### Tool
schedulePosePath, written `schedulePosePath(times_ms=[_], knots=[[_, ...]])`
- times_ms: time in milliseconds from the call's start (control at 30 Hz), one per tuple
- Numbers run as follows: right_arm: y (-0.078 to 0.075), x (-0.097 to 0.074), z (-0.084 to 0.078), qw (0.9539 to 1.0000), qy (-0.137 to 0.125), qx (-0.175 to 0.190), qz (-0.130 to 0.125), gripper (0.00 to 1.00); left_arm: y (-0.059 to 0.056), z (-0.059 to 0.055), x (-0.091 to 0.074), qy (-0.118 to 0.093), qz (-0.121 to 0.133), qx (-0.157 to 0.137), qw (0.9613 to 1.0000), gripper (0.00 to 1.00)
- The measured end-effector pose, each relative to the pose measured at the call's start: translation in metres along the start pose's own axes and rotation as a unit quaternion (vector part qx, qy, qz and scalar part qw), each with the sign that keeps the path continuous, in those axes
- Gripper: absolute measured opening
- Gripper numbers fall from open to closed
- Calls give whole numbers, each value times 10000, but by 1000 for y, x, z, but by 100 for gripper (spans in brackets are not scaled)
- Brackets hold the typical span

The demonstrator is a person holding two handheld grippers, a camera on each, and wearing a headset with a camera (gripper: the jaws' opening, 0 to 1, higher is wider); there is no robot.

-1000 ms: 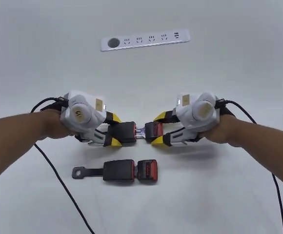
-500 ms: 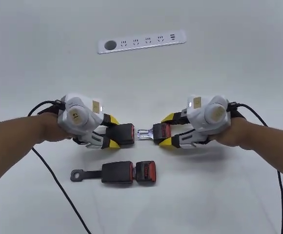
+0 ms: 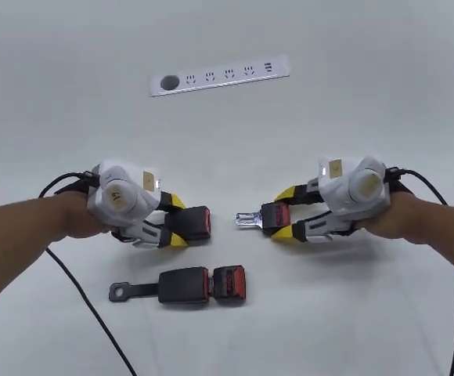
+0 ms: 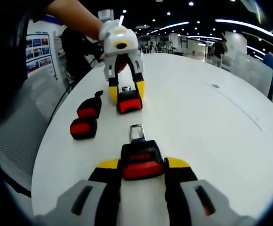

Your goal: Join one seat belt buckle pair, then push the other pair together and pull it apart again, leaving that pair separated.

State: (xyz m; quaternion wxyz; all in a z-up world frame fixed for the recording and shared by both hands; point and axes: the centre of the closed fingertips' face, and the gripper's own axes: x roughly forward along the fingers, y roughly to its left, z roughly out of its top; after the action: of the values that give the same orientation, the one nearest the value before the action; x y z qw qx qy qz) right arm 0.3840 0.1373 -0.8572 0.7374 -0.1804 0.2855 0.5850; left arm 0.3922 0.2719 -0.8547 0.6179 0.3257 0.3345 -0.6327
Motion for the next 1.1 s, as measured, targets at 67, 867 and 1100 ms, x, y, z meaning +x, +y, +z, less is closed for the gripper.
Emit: schedulePosePath(times_ms=[67, 867, 1100], knots=[[0, -5, -3, 10000, 31, 21, -24, 37, 0, 0, 0, 6, -1, -4, 10000, 35], [-4, -44, -34, 9993, 182, 200, -256, 37, 4, -6, 4, 98, 9, -16, 10000, 35], [-4, -44, -31, 9992, 166, 245, -255, 38, 4, -6, 4, 134, 34, -91, 9999, 35]])
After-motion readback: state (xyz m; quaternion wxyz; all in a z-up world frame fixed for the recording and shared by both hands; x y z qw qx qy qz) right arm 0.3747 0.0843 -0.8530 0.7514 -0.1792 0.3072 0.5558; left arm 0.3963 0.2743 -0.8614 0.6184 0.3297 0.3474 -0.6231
